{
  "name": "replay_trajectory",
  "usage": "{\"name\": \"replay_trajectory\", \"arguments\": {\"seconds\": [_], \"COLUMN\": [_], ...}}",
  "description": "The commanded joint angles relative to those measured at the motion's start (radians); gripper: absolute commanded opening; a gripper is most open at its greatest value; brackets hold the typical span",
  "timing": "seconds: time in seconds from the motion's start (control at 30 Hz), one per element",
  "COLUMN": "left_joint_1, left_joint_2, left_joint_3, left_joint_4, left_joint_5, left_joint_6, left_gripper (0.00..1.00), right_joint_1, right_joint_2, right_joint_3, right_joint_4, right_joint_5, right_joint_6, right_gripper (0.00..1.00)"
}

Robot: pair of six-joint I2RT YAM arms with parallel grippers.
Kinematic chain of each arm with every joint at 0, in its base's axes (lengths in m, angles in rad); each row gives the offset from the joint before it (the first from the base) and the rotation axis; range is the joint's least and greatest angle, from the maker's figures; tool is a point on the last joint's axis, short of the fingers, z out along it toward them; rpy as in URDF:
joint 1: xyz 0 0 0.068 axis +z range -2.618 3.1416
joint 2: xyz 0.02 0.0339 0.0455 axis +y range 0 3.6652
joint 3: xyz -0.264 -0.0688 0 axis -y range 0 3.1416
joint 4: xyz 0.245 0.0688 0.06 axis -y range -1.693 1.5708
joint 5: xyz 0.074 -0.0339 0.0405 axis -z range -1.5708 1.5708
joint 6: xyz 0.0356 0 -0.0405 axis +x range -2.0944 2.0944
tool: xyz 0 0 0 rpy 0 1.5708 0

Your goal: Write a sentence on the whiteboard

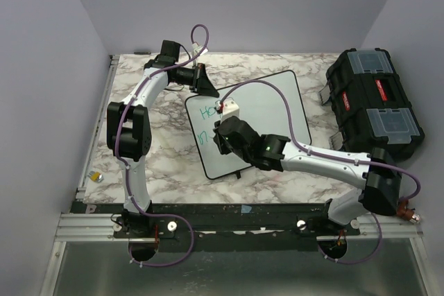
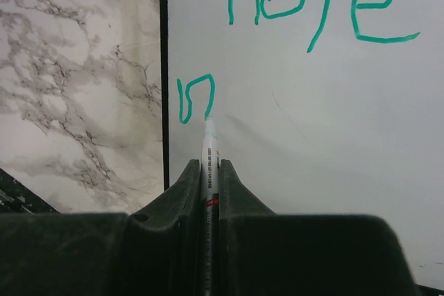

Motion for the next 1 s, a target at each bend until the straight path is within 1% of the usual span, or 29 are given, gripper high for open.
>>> {"name": "replay_trajectory", "arguments": {"seconds": [0.0, 0.57, 0.97], "left_joint_1": [0.004, 0.004, 0.004], "left_joint_2": [-0.043, -0.040, -0.037], "left_joint_3": [0.001, 0.004, 0.010], "left_joint_4": [0.047, 0.045, 0.048], "left_joint_5": [-0.075, -0.083, -0.081], "left_joint_6": [0.047, 0.047, 0.044], "left_gripper": [0.00, 0.00, 0.00], "right_joint_1": [-0.001, -0.004, -0.011], "right_joint_2": [-0.017, 0.072, 0.093], "right_joint_3": [-0.016, 0.034, 0.041], "right_joint_4": [0.014, 0.016, 0.026], "right_joint_5": [0.107, 0.131, 0.132], "right_joint_6": [0.042, 0.051, 0.057], "right_gripper": [0.01, 0.01, 0.01]}}
